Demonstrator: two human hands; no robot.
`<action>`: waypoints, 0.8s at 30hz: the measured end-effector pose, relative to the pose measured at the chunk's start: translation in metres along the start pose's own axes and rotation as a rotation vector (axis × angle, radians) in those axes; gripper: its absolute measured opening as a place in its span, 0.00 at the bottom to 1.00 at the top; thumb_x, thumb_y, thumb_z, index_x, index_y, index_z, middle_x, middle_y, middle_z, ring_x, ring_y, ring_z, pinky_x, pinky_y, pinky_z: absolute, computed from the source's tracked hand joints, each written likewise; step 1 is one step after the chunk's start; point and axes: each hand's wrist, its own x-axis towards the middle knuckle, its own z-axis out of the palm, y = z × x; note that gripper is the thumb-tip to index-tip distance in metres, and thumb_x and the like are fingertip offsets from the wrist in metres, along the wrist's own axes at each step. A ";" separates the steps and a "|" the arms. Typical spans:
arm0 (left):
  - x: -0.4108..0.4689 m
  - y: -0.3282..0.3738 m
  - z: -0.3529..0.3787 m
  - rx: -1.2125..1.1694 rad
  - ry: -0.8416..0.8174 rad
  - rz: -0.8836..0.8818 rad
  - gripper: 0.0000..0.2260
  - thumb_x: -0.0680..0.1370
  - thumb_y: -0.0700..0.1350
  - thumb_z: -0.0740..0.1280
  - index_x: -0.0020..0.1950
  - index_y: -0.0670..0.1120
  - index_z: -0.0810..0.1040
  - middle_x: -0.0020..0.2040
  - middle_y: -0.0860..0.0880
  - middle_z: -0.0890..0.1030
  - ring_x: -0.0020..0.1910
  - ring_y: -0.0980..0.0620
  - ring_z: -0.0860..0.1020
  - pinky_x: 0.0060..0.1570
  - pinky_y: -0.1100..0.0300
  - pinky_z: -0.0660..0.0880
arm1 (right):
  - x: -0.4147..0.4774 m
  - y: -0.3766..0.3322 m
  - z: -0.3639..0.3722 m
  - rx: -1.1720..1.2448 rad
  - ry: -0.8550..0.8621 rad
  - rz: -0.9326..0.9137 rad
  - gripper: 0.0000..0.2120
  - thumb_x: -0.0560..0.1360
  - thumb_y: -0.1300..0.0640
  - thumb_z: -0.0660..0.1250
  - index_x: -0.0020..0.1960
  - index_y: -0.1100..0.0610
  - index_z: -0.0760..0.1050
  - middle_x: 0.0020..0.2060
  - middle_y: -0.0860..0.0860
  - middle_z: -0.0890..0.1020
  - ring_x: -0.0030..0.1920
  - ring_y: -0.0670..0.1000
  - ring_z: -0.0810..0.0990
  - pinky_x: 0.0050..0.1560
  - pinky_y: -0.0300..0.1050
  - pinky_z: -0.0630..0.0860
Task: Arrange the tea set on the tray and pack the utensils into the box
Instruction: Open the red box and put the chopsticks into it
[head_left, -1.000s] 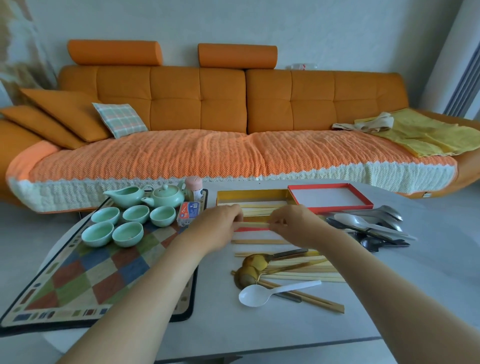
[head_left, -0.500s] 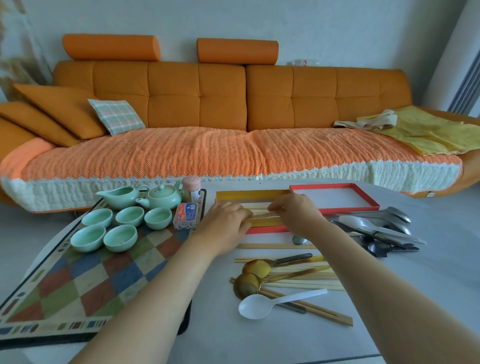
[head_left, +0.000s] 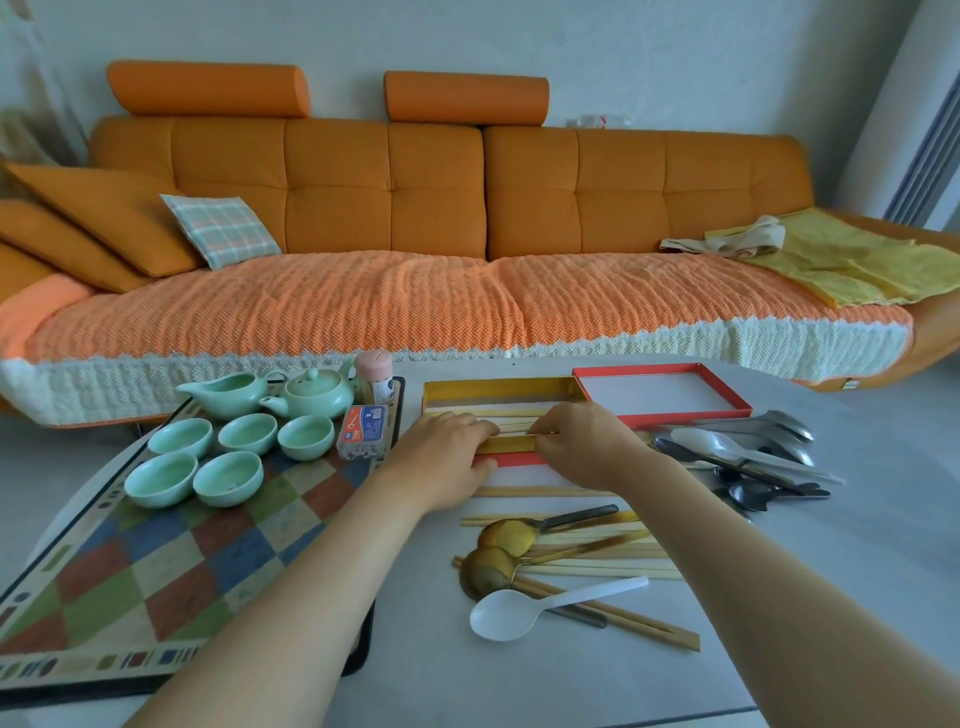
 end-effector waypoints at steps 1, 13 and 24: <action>-0.001 0.001 -0.001 -0.004 0.024 0.005 0.21 0.81 0.55 0.61 0.73 0.51 0.69 0.67 0.52 0.75 0.67 0.49 0.71 0.68 0.53 0.64 | -0.002 0.000 -0.002 0.015 0.024 -0.017 0.15 0.79 0.54 0.60 0.58 0.52 0.83 0.54 0.45 0.82 0.51 0.47 0.79 0.52 0.41 0.76; -0.019 0.035 -0.005 -0.111 0.017 0.086 0.11 0.80 0.49 0.64 0.61 0.52 0.80 0.57 0.55 0.78 0.55 0.53 0.76 0.51 0.54 0.76 | -0.038 0.006 -0.018 -0.175 -0.099 -0.098 0.10 0.77 0.51 0.66 0.55 0.45 0.83 0.52 0.40 0.82 0.50 0.42 0.80 0.53 0.42 0.79; -0.020 0.039 -0.008 -0.086 -0.053 0.044 0.05 0.78 0.49 0.68 0.51 0.52 0.81 0.51 0.57 0.77 0.49 0.55 0.76 0.44 0.62 0.70 | -0.047 0.007 -0.007 -0.157 -0.088 -0.095 0.07 0.77 0.50 0.69 0.54 0.46 0.81 0.51 0.42 0.79 0.50 0.43 0.76 0.53 0.41 0.75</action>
